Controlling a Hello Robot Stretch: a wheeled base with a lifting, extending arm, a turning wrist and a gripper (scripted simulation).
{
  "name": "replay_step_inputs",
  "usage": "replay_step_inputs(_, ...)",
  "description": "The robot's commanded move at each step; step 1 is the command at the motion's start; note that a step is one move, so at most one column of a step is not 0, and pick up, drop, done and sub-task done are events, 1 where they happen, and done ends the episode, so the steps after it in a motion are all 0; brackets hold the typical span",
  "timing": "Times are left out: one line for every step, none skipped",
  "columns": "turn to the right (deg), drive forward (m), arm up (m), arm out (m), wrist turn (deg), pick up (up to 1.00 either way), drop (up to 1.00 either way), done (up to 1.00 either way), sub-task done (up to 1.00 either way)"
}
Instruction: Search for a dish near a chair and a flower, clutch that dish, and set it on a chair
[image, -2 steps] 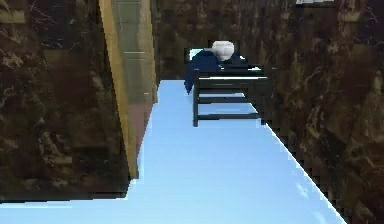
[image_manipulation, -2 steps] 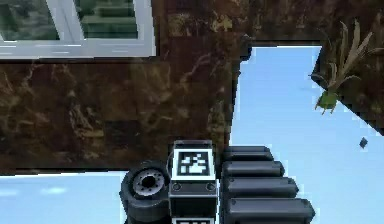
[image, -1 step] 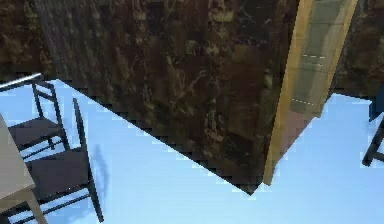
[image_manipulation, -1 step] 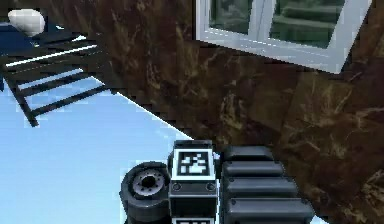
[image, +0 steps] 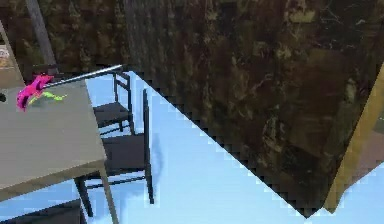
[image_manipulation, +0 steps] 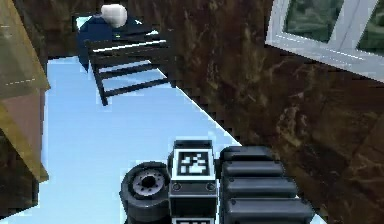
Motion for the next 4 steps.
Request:
replay_step_inputs(0.0,0.45,0.00,0.00,0.0,0.00,0.00,0.00,0.00)
replay_step_inputs(45.0,0.00,0.00,0.00,0.0,0.00,0.00,0.00,0.00)
replay_step_inputs(45.0,0.00,0.00,0.00,0.0,0.00,0.00,0.00,0.00)
replay_step_inputs(45.0,0.00,0.00,0.00,0.0,0.00,0.00,0.00,0.00)
